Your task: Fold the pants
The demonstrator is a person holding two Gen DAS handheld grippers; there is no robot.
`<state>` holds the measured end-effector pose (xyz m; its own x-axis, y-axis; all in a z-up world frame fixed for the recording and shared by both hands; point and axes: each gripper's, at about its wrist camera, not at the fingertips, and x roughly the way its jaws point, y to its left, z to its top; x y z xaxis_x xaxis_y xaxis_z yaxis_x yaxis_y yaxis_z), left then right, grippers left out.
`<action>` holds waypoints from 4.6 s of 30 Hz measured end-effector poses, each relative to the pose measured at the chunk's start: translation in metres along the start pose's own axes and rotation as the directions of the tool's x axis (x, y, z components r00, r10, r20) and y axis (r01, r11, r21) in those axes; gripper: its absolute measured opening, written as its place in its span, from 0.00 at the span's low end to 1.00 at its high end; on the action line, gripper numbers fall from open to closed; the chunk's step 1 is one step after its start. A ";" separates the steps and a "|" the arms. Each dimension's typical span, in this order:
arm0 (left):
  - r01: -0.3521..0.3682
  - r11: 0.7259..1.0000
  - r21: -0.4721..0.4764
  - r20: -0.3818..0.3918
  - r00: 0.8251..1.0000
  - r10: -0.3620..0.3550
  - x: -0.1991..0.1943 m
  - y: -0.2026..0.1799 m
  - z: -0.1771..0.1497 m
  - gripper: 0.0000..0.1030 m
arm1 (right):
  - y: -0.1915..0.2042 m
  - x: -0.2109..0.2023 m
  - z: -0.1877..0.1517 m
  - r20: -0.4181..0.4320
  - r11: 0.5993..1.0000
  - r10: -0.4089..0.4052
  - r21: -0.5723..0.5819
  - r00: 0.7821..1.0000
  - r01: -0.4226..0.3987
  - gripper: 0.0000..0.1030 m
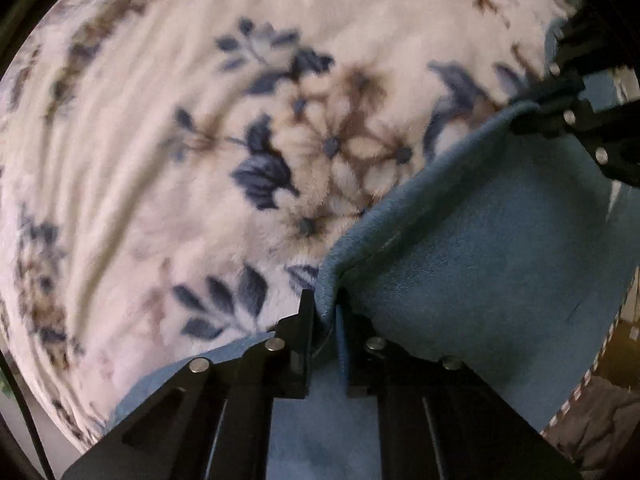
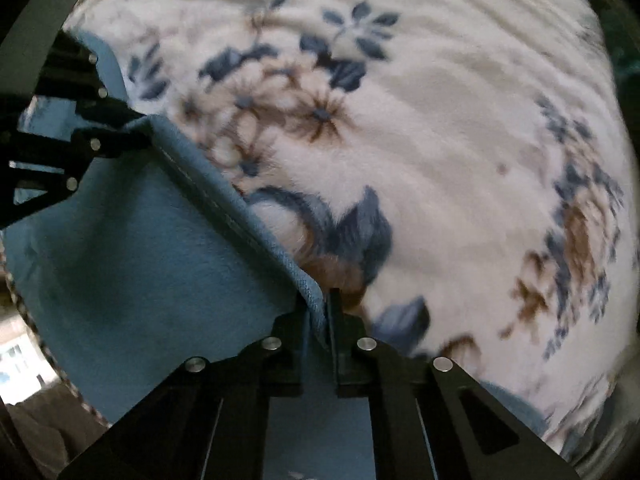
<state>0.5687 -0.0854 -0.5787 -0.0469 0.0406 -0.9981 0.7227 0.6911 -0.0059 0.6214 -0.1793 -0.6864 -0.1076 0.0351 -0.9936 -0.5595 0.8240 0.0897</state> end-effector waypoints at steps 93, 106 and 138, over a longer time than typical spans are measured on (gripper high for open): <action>-0.129 0.851 -0.508 -0.008 0.989 0.145 -0.008 -0.316 -0.125 0.97 | -0.016 0.016 -0.621 0.524 -0.267 -0.087 0.807 0.847 -0.526 0.04; -0.083 0.715 -0.694 0.021 0.991 0.135 -0.027 -0.238 -0.230 0.97 | 0.025 -0.005 -0.567 0.404 -0.086 0.010 0.912 0.915 -0.402 0.61; 0.267 0.177 -0.947 0.292 0.947 0.132 -0.004 -0.005 -0.532 0.25 | 0.266 0.032 -0.348 0.623 -0.169 0.140 0.781 0.769 -0.602 0.03</action>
<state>0.1982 0.2954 -0.5423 0.2521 -0.0811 -0.9643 -0.5382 0.8164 -0.2094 0.1833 -0.1557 -0.6702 0.3513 0.4944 -0.7950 0.8009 0.2810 0.5287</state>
